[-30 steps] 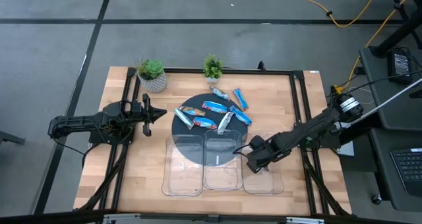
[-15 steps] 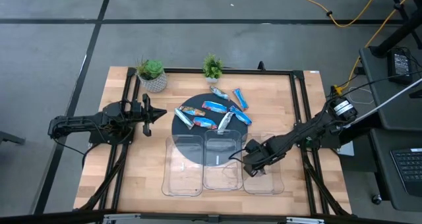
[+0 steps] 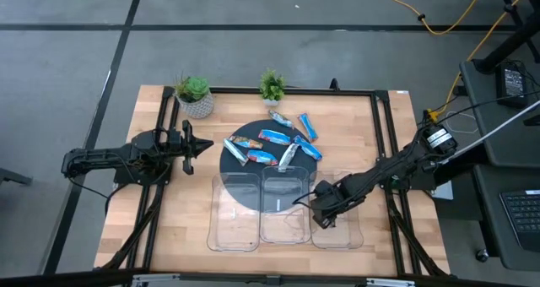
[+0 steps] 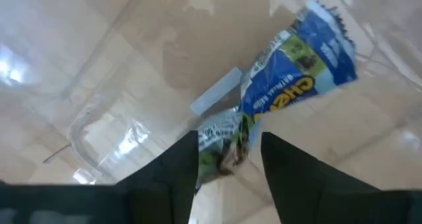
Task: Pick and place Granola Bars by type
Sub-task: Put the red granola bar into the middle transparent bin
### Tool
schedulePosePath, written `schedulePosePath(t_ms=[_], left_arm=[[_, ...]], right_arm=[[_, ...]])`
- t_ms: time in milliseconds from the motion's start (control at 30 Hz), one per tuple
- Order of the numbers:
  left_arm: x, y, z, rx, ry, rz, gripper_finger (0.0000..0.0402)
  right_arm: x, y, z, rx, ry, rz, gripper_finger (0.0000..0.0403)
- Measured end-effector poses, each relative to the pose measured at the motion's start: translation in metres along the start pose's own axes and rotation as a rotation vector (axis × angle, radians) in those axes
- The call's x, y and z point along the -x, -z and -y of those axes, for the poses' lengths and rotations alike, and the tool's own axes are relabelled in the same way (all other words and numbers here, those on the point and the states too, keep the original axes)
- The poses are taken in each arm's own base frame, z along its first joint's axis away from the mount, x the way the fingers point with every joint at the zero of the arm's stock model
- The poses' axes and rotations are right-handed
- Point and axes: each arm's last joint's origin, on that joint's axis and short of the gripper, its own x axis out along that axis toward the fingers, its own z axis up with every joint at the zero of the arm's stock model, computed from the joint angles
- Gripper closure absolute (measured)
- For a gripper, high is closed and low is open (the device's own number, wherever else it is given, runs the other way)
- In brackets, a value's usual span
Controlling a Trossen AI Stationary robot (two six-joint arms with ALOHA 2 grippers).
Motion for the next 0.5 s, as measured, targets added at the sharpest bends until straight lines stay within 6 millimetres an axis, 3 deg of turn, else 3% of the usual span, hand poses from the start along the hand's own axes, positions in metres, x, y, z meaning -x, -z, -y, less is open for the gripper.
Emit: schedulePosePath(t_ms=[267,500], left_arm=[[0.000,0.000,0.000,0.000,0.000,0.000,0.0393],[0.000,0.000,0.000,0.000,0.000,0.000,0.0390]], right_arm=[[0.034,-0.003,-0.012,0.001,0.059,0.041,0.0227],[0.078,-0.006,-0.027,0.057,0.065,0.132,0.0227]])
